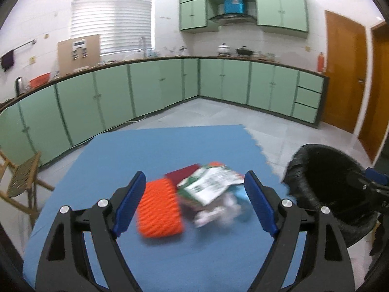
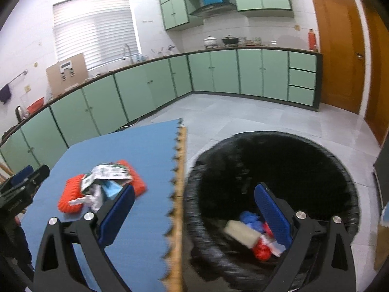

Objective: Collect trash
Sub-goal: 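Move both tools back over the remaining trash on the blue mat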

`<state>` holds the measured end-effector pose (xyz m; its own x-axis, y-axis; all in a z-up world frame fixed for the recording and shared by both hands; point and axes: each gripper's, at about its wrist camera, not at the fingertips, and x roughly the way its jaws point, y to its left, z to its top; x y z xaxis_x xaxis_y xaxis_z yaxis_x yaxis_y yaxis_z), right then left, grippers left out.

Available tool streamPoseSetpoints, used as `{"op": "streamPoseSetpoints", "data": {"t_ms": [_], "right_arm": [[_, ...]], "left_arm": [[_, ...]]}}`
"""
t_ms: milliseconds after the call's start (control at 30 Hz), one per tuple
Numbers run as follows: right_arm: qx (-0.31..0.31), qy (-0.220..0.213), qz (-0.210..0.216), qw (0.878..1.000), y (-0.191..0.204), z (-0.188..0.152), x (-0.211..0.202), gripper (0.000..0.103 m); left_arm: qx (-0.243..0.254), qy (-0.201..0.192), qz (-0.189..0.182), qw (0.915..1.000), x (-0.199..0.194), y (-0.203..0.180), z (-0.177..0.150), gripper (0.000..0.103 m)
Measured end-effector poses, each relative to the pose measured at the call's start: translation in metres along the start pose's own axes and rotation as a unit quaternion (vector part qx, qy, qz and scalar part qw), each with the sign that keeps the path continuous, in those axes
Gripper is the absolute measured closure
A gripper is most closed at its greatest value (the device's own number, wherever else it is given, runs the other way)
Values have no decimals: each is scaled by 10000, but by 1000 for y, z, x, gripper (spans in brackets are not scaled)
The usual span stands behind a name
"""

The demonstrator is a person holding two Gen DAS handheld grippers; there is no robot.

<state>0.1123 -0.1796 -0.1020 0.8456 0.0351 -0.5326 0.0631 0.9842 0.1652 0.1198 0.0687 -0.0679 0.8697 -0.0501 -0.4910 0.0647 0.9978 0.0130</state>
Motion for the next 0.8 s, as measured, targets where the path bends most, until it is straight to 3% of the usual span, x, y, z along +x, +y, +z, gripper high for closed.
{"op": "streamPoseSetpoints", "data": {"t_ms": [200, 400, 800], "right_arm": [[-198, 15, 223, 9996, 46, -8, 15, 6], [-365, 120, 290, 9988, 72, -17, 33, 6], [-507, 426, 194, 9976, 77, -36, 59, 6]], "left_arm": [[-170, 144, 346, 9992, 6, 38, -12, 23], [-267, 415, 468, 9977, 23, 56, -28, 23], [-219, 874, 435, 9950, 60, 54, -49, 23]]}}
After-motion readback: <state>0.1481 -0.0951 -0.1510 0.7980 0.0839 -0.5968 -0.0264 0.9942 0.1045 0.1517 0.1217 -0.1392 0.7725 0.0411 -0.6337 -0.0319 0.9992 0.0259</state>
